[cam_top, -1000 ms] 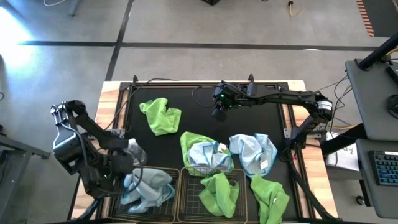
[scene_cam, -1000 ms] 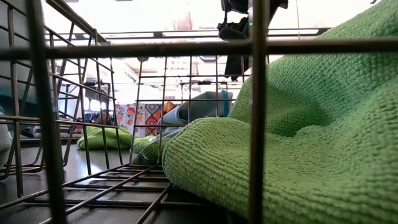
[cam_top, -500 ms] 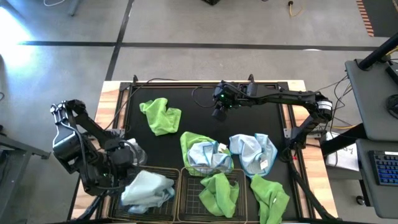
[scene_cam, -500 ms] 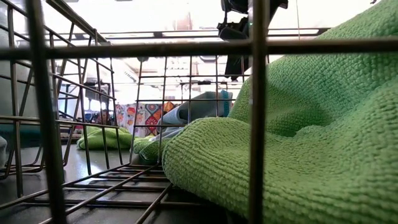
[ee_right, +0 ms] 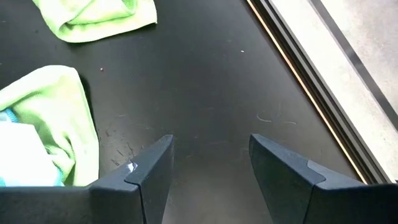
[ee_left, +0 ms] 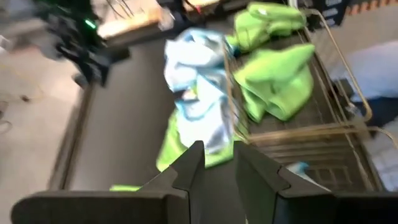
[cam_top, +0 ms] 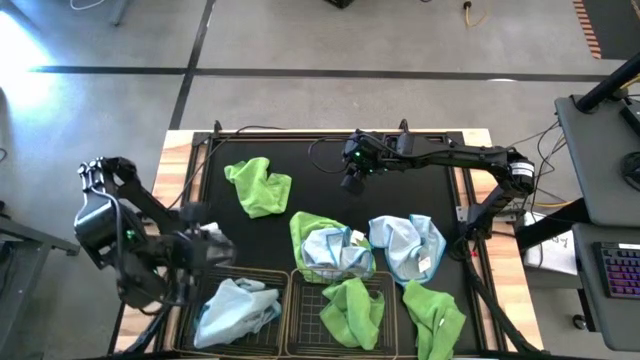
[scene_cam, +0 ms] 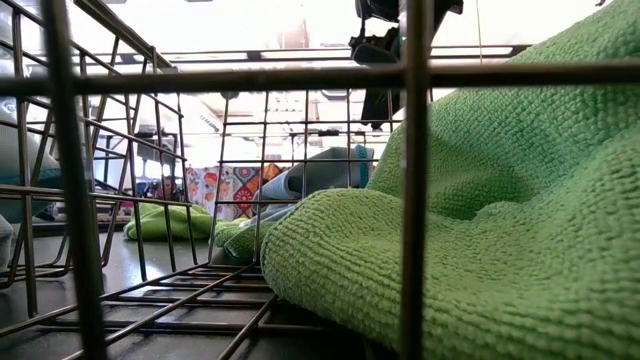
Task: Sort microfiber towel by color & place in baskets
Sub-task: Put the top green towel from the left to the right wire basket
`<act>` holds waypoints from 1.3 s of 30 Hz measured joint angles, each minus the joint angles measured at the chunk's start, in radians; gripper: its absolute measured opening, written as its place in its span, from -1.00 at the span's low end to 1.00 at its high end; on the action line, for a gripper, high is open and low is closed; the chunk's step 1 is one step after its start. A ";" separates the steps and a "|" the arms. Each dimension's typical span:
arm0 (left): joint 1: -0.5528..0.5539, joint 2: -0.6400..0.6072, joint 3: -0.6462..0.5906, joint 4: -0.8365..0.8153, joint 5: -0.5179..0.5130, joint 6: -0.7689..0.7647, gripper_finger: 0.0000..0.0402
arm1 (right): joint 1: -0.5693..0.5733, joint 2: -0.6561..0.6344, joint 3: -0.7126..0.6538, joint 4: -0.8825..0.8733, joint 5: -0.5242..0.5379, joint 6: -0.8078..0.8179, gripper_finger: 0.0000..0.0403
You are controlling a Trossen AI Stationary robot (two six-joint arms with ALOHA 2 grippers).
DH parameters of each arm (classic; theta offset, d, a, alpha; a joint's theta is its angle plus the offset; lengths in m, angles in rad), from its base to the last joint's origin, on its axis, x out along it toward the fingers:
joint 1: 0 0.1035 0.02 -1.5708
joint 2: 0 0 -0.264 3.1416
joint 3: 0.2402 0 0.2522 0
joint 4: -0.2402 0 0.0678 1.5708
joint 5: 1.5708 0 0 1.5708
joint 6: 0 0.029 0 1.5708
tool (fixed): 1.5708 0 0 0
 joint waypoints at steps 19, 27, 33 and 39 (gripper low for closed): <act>0.000 -0.409 -0.491 0.295 -0.088 0.095 -0.66 | 0.000 0.000 0.000 0.028 0.000 0.000 0.02; 0.000 -0.667 -0.868 0.664 -0.084 0.335 -0.66 | 0.000 0.000 0.000 0.038 0.000 0.000 0.02; 0.000 -0.864 -0.976 0.767 -0.103 0.440 -0.66 | 0.000 0.000 0.000 0.038 0.000 0.000 0.02; 0.001 -1.040 -0.969 0.772 -0.243 0.503 -0.66 | 0.000 0.000 0.000 0.038 0.000 0.000 0.02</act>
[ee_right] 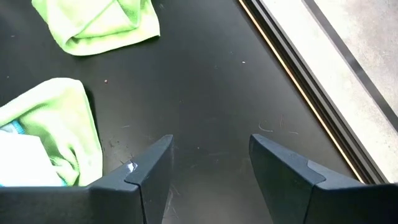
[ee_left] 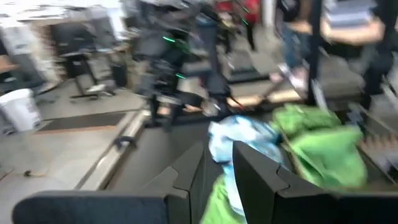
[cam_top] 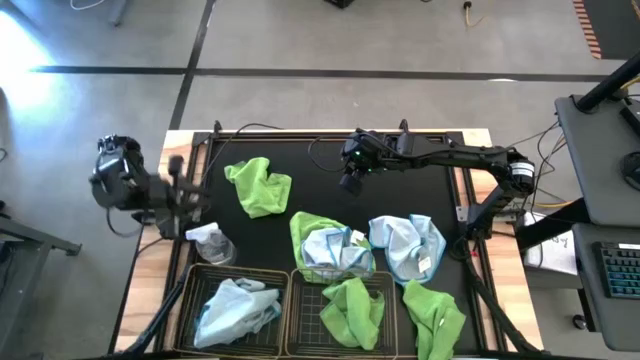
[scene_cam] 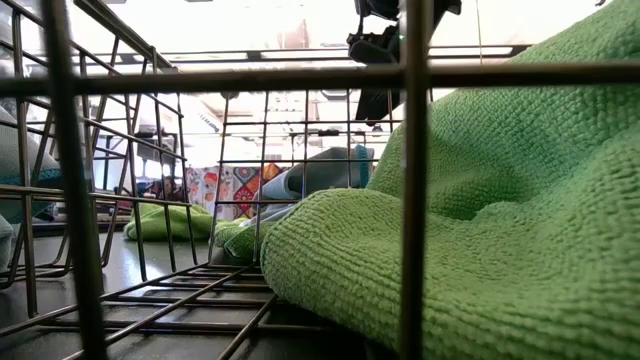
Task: Sort microfiber towel by color & place in baskets
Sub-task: Put the top green towel from the left to the right wire basket
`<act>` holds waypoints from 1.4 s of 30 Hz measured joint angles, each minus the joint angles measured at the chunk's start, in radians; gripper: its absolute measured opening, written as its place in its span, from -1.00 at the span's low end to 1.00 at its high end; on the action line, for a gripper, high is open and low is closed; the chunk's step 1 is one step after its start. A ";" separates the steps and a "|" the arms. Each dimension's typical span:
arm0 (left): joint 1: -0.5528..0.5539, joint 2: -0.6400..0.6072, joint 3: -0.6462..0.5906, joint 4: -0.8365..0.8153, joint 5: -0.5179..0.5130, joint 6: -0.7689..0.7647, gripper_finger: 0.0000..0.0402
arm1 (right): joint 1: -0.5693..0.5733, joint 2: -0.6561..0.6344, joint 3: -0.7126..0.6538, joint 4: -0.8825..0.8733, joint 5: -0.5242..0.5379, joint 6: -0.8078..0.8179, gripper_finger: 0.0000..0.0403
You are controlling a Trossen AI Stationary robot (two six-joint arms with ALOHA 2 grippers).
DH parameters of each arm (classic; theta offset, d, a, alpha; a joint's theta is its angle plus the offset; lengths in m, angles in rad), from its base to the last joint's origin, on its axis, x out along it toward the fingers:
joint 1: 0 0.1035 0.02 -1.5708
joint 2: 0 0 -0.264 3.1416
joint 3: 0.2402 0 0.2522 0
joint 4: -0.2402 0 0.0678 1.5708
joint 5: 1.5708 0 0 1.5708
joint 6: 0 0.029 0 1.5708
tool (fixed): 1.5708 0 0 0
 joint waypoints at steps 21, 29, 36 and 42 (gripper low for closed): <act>0.000 -0.306 -0.140 -0.027 -0.361 -0.037 -0.66 | 0.000 0.000 0.000 0.030 0.000 0.000 0.02; -0.002 -0.311 -0.121 -0.041 -0.471 -0.052 -0.66 | 0.000 0.000 0.000 0.030 0.000 0.000 0.02; -0.003 -0.310 -0.150 -0.126 -0.374 -0.190 -0.66 | 0.000 0.001 -0.010 0.054 0.001 0.000 0.02; -0.003 -0.301 -0.179 -0.062 -0.341 -0.179 -0.71 | 0.000 0.021 -0.012 0.056 0.001 -0.002 0.02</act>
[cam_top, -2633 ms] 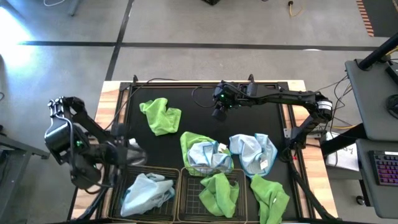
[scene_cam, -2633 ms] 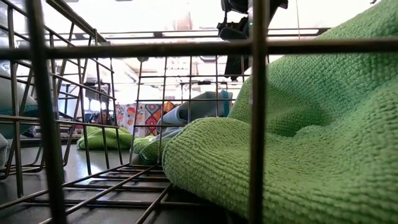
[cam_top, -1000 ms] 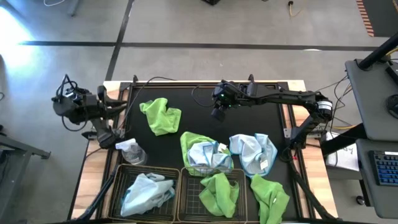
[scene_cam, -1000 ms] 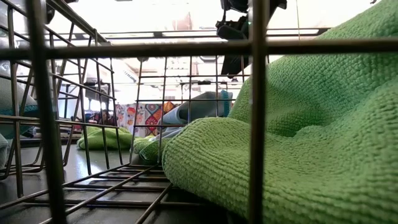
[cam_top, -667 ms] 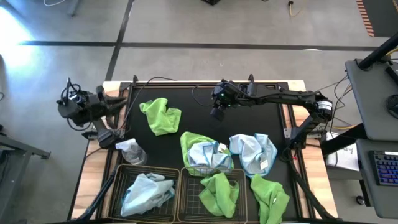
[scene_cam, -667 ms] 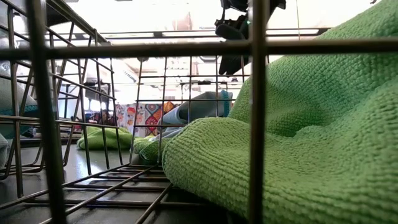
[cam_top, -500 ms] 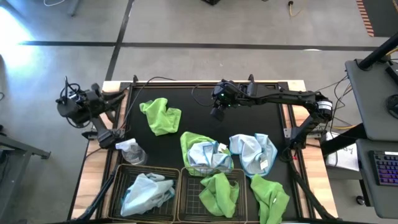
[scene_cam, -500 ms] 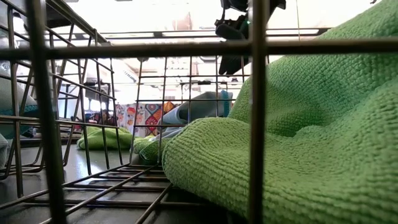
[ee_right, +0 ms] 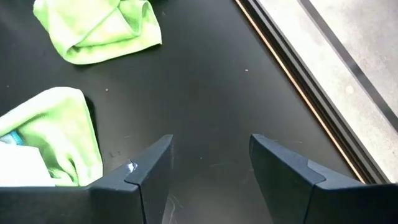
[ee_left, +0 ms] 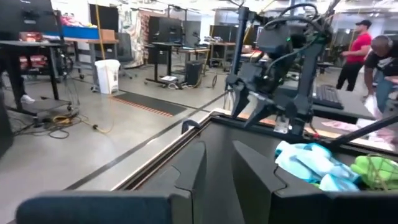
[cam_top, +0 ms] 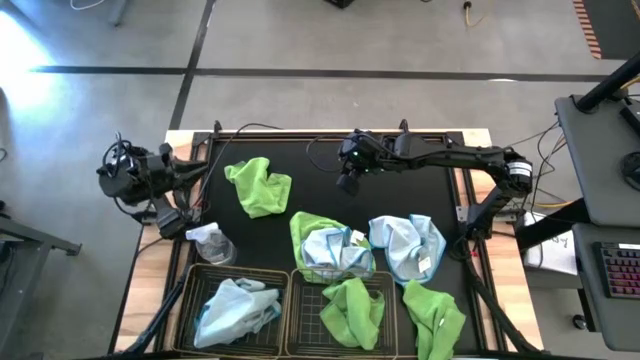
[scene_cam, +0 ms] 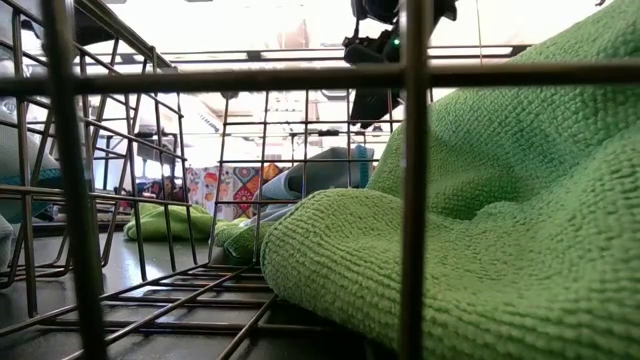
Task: Sort microfiber towel by color & place in baskets
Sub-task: Put the top green towel from the left to the right wire basket
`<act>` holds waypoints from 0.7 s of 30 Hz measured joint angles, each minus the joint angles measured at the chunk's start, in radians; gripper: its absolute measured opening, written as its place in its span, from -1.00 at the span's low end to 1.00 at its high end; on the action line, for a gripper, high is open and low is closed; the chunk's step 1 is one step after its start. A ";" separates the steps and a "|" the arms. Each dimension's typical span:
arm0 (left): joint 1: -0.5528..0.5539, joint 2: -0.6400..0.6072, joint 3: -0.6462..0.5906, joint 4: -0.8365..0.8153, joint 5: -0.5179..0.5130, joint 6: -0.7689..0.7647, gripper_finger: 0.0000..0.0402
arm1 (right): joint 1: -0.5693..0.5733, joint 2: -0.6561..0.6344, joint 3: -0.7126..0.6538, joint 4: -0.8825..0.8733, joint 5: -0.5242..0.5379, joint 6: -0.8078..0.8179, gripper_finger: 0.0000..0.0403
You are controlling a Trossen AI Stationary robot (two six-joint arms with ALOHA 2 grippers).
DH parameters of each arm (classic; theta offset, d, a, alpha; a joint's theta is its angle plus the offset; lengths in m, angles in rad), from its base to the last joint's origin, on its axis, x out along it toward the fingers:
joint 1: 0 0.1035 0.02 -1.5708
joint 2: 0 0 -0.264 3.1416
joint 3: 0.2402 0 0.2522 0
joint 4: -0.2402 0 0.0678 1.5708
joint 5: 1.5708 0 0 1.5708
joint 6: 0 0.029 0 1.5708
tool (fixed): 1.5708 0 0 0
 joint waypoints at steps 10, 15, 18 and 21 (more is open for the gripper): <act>0.000 0.005 -0.088 0.265 0.418 0.222 -0.81 | 0.000 0.069 -0.002 0.012 -0.021 -0.022 0.02; 0.000 0.005 -0.144 0.297 0.578 0.219 -0.81 | 0.000 0.089 -0.002 0.011 -0.026 -0.027 0.02; 0.001 0.005 -0.164 0.314 0.577 0.217 -0.81 | 0.000 0.090 -0.002 0.011 -0.026 -0.027 0.02; 0.001 0.007 -0.162 0.319 0.540 0.217 -0.81 | 0.000 0.090 -0.002 0.011 -0.026 -0.025 0.02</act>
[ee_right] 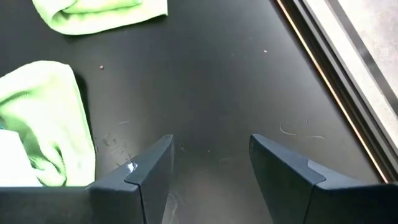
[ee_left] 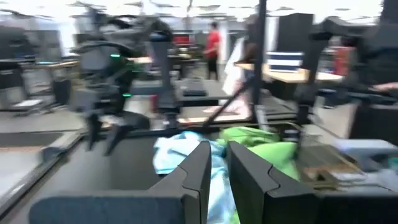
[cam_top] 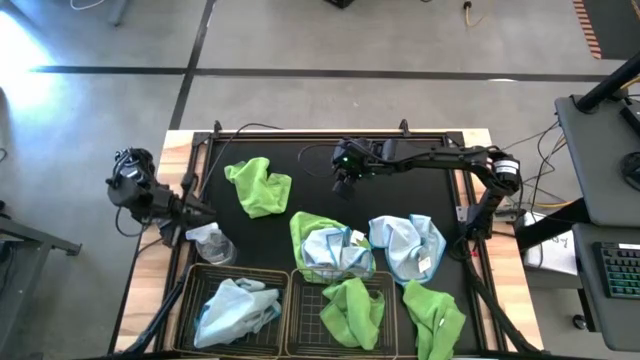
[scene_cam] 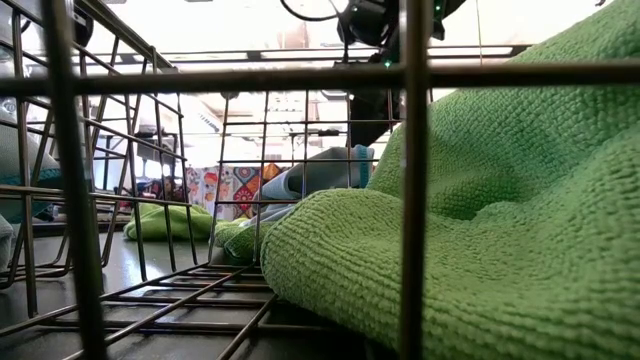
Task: Sort microfiber towel by color & place in baskets
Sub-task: Put the top green towel from the left to the right wire basket
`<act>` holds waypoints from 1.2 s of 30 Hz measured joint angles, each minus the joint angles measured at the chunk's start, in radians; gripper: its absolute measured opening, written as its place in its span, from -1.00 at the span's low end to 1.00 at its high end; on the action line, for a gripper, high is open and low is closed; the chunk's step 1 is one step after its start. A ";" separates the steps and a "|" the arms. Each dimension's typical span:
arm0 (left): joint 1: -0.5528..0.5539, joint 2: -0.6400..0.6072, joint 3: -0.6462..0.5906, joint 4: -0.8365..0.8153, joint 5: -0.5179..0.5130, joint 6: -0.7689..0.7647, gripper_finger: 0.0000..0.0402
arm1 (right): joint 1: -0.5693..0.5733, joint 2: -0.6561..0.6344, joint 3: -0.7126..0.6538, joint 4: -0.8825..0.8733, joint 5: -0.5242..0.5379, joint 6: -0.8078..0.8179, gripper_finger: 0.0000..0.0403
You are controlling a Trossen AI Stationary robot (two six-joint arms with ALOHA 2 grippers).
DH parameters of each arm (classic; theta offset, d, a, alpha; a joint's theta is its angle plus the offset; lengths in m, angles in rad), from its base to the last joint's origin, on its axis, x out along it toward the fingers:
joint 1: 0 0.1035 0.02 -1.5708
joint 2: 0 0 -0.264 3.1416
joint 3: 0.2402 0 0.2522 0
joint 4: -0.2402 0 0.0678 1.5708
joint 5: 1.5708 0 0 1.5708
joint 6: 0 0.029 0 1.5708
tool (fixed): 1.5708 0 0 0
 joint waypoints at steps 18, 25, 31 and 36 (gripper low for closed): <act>0.000 -0.010 -0.060 0.107 0.062 -0.060 -0.81 | 0.000 0.000 0.000 0.001 0.000 -0.001 0.02; 0.000 0.053 -0.132 0.261 0.178 -0.041 -0.81 | 0.000 0.000 0.000 0.000 0.000 0.000 0.02; 0.000 0.148 -0.108 0.311 0.213 0.056 -0.81 | 0.000 0.000 0.000 -0.009 0.000 0.000 0.02; 0.000 0.210 -0.058 0.314 0.073 0.038 -0.81 | 0.000 0.000 0.000 -0.008 0.000 0.000 0.02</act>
